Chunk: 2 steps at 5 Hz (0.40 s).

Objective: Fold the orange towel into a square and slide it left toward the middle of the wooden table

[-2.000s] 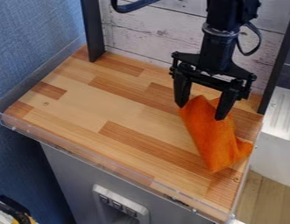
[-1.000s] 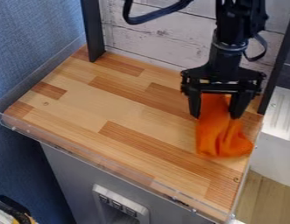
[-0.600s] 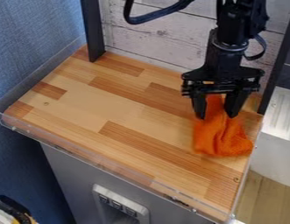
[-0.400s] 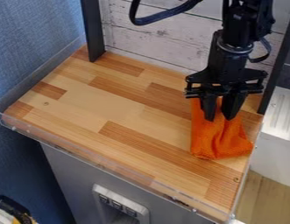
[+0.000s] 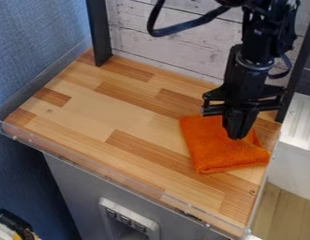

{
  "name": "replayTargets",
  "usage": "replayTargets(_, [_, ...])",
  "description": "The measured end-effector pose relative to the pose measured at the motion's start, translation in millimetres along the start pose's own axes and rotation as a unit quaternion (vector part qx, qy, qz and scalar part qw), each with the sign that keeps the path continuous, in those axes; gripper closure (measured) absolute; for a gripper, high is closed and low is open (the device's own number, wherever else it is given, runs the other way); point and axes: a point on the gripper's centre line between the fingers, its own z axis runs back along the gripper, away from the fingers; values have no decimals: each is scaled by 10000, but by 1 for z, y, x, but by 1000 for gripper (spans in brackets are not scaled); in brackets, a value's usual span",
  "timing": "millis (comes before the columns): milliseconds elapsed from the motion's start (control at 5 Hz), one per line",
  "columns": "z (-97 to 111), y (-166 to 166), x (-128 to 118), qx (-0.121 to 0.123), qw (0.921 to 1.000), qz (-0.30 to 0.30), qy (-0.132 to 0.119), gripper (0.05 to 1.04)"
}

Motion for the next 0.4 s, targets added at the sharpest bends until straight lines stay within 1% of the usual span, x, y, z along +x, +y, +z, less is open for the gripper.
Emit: replayTargets(400, [-22,-5,1,43,9998,-38,164,1025])
